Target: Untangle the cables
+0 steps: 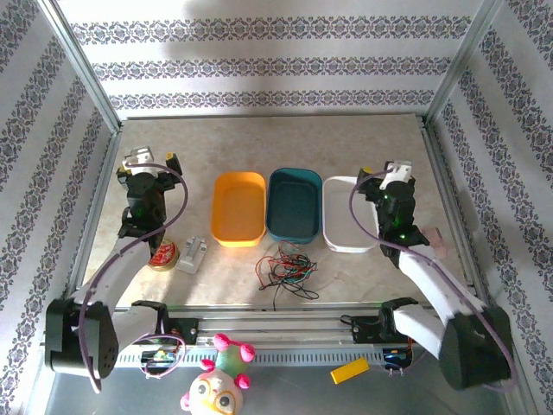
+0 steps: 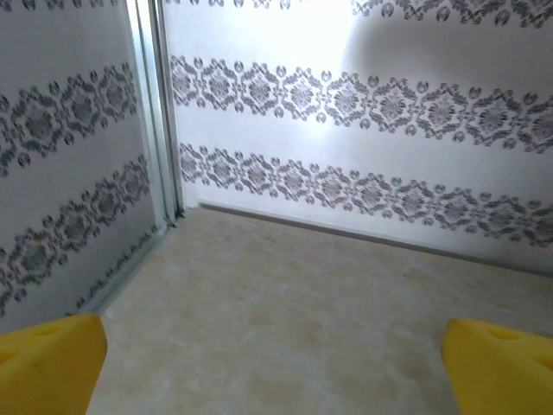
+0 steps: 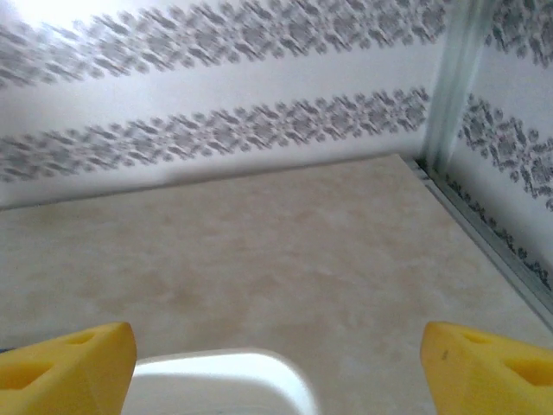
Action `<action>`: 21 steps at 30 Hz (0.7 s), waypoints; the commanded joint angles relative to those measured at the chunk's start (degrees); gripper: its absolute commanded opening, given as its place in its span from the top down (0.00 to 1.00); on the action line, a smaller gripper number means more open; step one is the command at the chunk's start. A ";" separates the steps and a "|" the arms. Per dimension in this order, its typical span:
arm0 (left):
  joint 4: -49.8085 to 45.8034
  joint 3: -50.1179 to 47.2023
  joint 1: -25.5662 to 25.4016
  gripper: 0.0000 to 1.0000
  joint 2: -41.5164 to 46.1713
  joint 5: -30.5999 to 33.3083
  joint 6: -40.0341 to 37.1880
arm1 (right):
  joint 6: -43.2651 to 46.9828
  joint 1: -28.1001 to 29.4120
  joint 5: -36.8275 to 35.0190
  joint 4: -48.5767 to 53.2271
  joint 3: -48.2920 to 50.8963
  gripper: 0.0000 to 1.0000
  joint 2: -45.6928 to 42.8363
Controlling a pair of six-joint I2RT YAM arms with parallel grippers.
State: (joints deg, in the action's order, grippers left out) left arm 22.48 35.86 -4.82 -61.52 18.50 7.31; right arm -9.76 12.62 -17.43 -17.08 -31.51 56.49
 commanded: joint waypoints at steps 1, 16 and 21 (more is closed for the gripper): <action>-20.02 1.05 -8.93 0.01 3.16 -3.22 6.84 | -3.85 10.96 -5.00 24.34 -4.41 0.14 -3.49; -36.76 1.76 -54.72 0.01 -5.01 -27.58 8.92 | -27.16 36.16 21.22 46.38 -3.46 0.32 -1.62; -36.09 4.58 -56.52 0.01 -12.34 -28.77 4.95 | -29.16 36.15 22.38 50.66 -2.52 0.50 -3.29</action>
State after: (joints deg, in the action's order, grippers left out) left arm -11.35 37.45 -60.66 -71.83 -8.36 15.11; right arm -35.22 48.27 2.42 29.76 -34.74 54.70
